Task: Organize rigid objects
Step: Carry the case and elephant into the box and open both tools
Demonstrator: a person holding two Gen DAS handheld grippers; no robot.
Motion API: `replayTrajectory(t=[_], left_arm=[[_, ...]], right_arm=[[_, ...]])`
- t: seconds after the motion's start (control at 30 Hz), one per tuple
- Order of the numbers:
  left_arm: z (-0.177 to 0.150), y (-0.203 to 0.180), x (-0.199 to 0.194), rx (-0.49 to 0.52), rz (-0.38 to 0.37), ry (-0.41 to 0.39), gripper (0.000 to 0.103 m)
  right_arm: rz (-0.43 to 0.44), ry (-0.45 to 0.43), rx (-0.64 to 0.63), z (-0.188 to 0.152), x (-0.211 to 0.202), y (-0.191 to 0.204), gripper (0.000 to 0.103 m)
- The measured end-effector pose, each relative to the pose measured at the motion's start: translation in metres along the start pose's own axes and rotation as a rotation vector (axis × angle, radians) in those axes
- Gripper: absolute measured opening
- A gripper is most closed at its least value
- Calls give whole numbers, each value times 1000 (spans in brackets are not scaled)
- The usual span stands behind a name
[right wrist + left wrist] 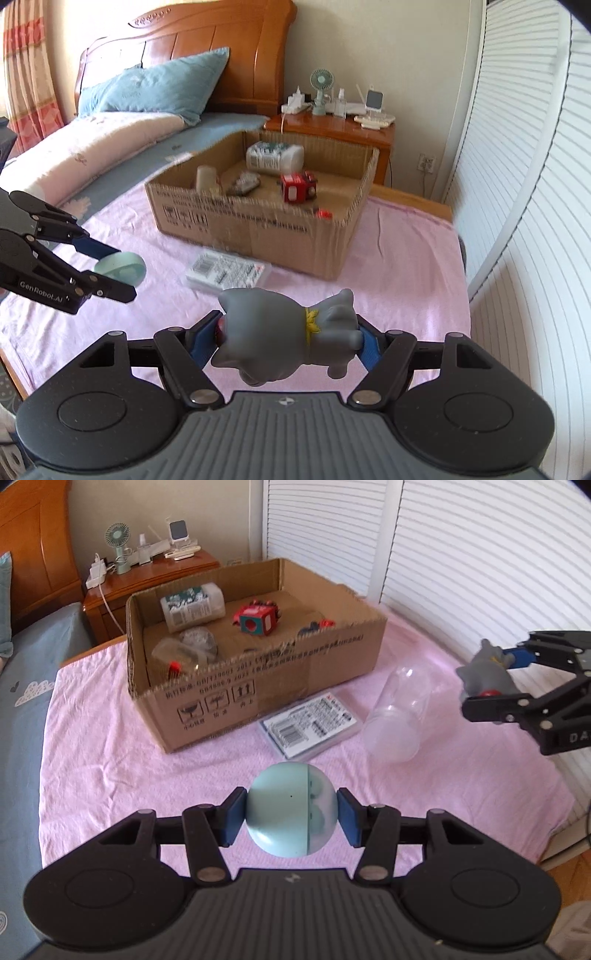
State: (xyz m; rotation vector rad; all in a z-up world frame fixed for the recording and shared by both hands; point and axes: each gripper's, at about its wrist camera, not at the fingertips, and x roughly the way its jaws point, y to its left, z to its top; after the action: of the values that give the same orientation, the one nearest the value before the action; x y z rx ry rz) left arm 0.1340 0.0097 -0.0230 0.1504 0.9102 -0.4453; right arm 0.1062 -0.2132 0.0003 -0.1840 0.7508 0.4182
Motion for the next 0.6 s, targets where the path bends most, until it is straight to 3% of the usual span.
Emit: replayTrajectory(t=[0.37, 0.6], left_arm=[[40, 15, -16, 41, 42, -59, 52], [69, 35, -10, 28, 76, -76, 52]], right_arm=[[44, -70, -40, 71, 27, 1, 78], [72, -16, -28, 113, 84, -3, 78]])
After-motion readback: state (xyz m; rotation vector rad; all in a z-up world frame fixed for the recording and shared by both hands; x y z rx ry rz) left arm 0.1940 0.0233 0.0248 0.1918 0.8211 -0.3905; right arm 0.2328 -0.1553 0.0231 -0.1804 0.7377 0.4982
